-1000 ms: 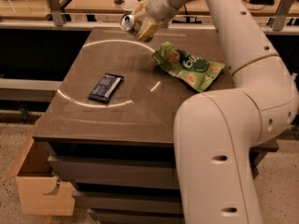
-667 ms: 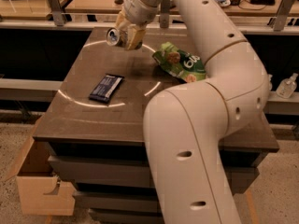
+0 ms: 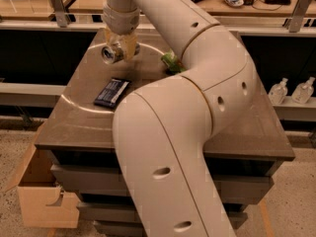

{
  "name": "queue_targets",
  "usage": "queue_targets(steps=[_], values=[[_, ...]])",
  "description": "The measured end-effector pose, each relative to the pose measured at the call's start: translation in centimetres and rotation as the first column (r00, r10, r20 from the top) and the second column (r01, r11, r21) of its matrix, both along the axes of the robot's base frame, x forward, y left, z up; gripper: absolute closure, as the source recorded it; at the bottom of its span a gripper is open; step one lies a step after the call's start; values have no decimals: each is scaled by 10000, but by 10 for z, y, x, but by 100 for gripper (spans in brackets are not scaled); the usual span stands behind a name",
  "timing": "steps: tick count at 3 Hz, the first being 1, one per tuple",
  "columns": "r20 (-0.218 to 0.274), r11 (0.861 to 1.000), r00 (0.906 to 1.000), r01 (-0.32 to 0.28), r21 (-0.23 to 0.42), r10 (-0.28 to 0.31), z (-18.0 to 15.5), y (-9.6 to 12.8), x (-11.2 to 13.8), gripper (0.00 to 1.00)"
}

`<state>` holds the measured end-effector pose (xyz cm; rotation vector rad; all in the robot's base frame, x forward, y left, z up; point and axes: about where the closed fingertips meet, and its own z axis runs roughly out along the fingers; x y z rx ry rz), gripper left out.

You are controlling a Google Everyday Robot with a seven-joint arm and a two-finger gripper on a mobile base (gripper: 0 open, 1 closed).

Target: Knock redbull can over

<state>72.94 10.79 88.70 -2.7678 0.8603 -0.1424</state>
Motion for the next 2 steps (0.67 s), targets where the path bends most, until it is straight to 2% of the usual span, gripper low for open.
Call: queue_targets(steps=[1, 2], values=[[396, 9893, 9987, -272, -1435, 332, -17, -5, -5, 63], [404, 9758, 9979, -402, -2148, 500, -30, -12, -16, 40]])
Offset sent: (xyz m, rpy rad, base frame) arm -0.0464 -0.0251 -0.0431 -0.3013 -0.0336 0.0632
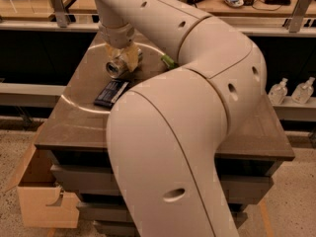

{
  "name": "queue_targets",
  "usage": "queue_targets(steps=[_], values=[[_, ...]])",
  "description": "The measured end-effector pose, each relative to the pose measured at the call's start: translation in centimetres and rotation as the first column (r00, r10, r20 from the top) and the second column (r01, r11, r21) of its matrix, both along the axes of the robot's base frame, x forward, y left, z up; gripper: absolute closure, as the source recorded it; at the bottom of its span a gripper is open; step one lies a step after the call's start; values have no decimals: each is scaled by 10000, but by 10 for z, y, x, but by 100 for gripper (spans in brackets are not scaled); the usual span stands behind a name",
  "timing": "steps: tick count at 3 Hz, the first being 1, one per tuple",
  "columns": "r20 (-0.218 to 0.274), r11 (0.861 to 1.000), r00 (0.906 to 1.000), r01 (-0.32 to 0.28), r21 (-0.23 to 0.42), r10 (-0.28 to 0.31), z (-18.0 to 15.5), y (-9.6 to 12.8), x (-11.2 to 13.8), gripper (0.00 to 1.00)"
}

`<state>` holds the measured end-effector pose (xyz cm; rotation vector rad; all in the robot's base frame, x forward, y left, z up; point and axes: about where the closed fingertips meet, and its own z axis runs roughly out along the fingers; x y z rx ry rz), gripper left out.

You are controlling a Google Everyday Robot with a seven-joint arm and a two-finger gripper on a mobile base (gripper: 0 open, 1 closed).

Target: Knock redbull can over

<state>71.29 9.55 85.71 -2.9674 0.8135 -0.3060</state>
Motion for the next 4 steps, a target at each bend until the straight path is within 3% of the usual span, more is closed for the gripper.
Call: queue_targets(steps=[1, 2, 3, 4], values=[[-138, 9998, 9999, 37, -190, -40, -6, -7, -9, 17], [-648, 9989, 9971, 424, 221, -409, -7, -22, -10, 0], [-999, 9303, 9716, 2342, 2823, -2143, 29, -52, 2, 0], [-1157, 7721, 9202, 3780, 5108, -3739, 68, -90, 15, 0]])
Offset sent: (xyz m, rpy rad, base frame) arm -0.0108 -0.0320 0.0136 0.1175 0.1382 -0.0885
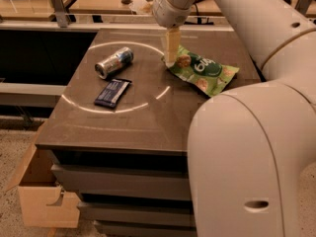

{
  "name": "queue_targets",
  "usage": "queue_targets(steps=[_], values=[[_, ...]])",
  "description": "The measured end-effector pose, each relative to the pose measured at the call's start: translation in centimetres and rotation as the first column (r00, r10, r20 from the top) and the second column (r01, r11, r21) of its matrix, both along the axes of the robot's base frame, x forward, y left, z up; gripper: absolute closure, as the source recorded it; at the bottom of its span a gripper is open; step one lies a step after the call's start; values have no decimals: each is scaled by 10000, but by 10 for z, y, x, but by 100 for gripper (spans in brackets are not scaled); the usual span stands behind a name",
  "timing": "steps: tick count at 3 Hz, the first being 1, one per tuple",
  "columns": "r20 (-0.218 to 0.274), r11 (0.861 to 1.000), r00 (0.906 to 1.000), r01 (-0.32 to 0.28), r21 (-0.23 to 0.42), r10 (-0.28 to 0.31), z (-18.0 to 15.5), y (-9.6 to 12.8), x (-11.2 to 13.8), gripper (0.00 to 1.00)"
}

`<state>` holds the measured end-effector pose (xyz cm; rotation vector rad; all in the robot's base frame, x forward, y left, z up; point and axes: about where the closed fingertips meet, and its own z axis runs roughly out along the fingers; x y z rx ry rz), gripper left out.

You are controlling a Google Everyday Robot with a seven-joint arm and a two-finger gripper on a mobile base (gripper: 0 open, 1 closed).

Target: Knock redbull can over

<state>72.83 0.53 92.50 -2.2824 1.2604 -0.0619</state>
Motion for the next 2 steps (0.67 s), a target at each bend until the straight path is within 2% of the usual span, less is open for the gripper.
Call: queue_targets(steps=[1, 2], values=[[758, 9585, 9680, 2228, 1778, -2391, 56, -52, -3, 0], [944, 9251, 9418, 2926, 2419, -3225, 80, -59, -10, 0]])
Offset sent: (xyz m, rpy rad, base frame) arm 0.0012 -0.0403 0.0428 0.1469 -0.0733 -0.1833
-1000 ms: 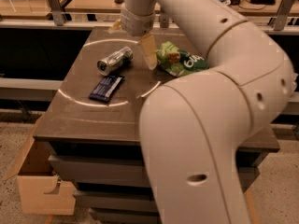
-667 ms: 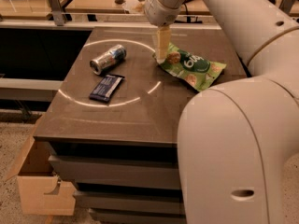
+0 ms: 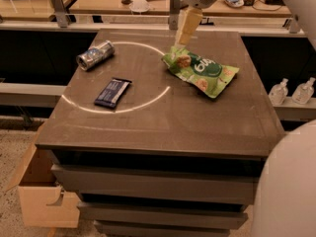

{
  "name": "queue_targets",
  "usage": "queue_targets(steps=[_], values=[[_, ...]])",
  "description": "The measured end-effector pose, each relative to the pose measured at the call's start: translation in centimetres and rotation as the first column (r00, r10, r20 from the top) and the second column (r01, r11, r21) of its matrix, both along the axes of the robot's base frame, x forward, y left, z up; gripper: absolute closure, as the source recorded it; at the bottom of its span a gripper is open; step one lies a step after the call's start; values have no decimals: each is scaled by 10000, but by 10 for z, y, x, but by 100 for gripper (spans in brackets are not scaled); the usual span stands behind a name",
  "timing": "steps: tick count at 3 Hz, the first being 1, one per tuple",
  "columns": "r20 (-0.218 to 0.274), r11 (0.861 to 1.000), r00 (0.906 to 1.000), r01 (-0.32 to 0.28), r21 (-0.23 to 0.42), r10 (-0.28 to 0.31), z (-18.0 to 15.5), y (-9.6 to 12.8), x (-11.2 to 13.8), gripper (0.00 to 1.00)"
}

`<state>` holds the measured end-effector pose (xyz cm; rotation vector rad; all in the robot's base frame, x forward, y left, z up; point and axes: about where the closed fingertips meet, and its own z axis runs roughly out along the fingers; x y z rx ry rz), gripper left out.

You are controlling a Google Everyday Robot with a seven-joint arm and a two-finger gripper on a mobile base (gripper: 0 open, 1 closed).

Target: Knock redbull can over

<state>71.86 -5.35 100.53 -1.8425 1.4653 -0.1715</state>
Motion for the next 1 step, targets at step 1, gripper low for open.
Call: queue_targets(steps=[1], values=[[0, 10000, 10000, 0, 0, 0, 0, 0, 0, 0]])
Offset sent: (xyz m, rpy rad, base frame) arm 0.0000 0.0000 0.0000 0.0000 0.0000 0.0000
